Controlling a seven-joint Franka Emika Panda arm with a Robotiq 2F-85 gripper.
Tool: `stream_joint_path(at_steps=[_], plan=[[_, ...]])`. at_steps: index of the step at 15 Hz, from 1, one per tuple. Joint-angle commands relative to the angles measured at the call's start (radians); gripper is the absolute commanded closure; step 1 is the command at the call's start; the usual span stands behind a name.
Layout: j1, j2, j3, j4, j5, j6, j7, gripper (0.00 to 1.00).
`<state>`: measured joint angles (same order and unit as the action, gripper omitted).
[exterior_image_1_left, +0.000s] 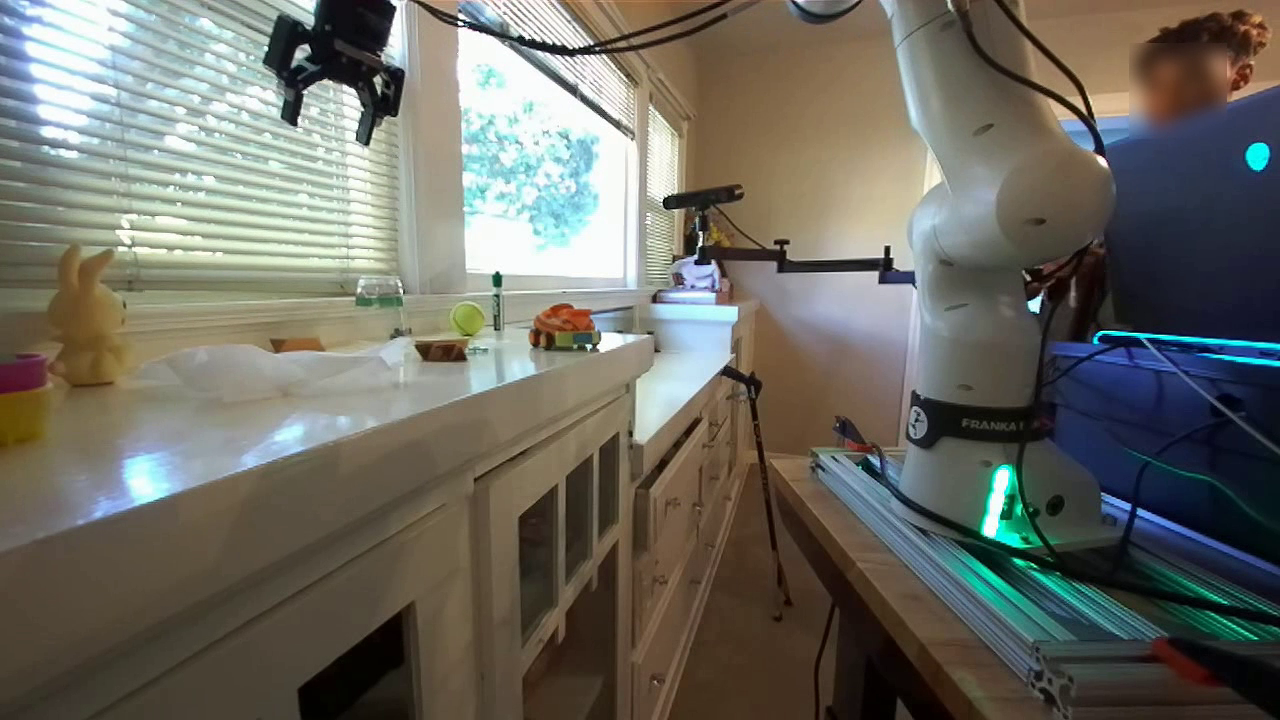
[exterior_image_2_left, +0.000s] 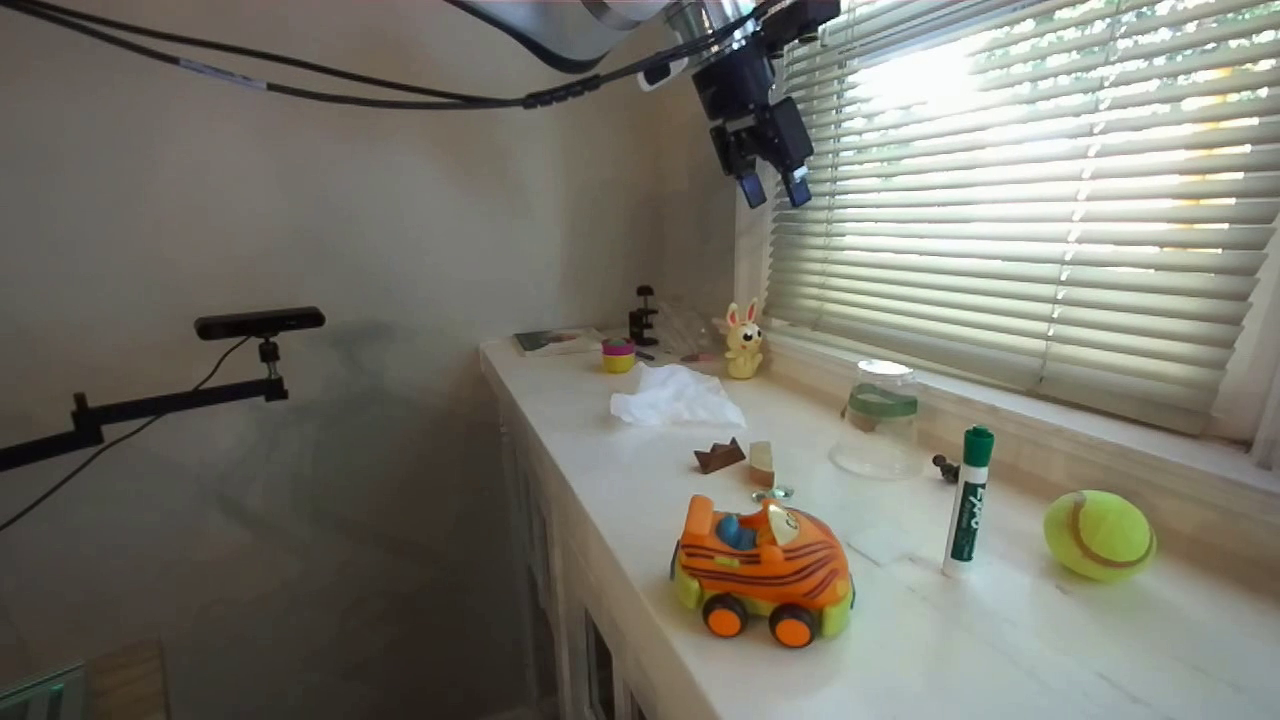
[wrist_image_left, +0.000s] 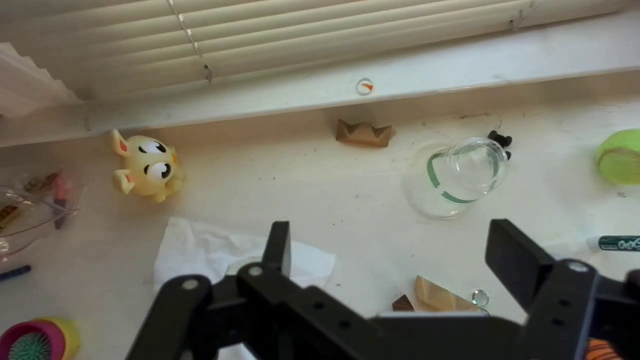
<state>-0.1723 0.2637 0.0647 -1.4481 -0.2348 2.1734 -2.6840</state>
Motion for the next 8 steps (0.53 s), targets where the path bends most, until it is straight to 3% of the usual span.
stream_joint_path(at_steps=[1, 4, 8], plan=[[0.032, 0.003, -0.037, 0.005, 0.012, -0.003, -0.007, 0.0], [0.038, 0.004, -0.032, -0.015, 0.027, -0.003, -0.01, 0.0], [0.045, -0.012, 0.027, -0.067, 0.24, -0.029, -0.062, 0.0]])
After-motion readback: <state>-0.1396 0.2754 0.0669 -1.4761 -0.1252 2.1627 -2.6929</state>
